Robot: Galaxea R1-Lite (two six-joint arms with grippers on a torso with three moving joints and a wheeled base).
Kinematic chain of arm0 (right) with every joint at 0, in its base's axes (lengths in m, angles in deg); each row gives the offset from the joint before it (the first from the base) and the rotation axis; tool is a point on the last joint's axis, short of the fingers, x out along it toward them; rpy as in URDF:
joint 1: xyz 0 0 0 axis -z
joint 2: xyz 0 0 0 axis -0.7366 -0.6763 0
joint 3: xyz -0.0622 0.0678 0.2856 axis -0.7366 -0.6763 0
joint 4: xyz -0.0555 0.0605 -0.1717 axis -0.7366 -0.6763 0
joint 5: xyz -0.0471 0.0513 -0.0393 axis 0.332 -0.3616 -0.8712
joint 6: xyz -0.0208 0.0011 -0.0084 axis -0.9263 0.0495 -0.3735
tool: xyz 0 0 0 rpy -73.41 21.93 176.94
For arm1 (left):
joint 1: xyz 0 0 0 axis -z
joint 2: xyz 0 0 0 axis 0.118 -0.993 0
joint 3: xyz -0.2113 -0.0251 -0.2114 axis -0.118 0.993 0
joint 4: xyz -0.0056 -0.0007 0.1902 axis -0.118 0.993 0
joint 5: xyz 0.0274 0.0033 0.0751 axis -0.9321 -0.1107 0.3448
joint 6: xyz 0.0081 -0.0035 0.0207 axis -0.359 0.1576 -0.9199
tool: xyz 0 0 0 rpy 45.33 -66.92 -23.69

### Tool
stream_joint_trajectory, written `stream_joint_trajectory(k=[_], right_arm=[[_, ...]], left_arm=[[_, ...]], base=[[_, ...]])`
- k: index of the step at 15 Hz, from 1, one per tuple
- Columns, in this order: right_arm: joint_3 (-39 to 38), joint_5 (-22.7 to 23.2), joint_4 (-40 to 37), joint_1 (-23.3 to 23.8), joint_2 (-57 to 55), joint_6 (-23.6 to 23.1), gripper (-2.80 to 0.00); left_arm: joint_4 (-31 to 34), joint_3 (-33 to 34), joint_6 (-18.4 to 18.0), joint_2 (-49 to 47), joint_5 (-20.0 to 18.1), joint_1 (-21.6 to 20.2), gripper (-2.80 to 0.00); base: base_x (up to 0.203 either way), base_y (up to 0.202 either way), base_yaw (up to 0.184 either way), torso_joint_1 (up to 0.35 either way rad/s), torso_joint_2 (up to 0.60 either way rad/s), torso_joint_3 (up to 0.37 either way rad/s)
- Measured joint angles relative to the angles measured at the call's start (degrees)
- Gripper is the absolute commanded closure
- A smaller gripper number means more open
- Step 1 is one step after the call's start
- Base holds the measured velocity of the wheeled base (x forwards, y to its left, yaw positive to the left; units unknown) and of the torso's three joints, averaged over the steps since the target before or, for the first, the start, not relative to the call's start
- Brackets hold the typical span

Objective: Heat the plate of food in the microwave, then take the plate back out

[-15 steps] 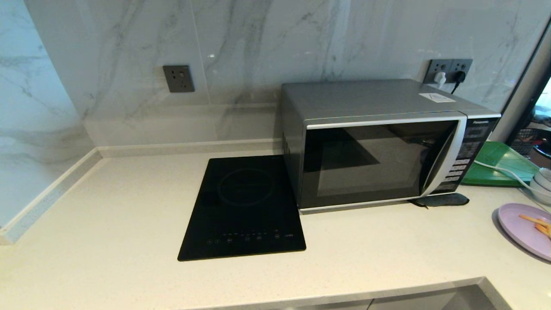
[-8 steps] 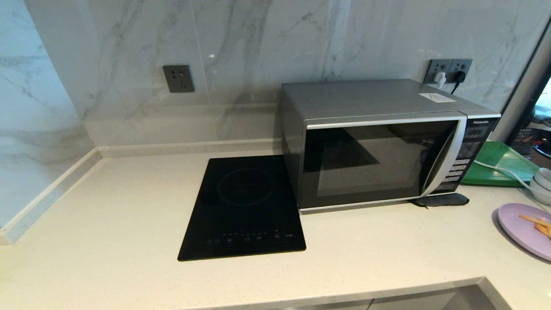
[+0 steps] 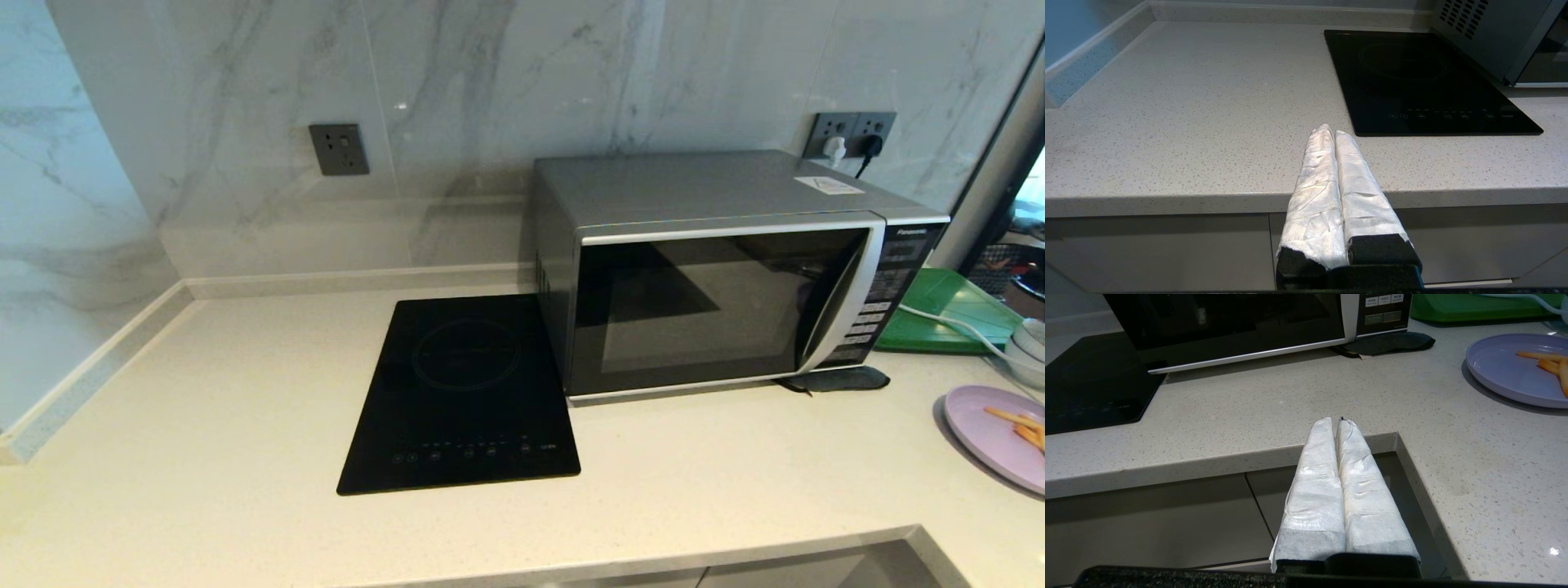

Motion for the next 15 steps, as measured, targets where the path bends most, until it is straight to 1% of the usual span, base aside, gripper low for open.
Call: stream_joint_trajectory(k=[15], right_arm=[[0.0,0.0,0.0,0.0,0.0,0.0,0.00]], left_arm=[[0.0,0.0,0.0,0.0,0.0,0.0,0.00]], base=[[0.000,0.000,0.000,0.000,0.00,0.000]])
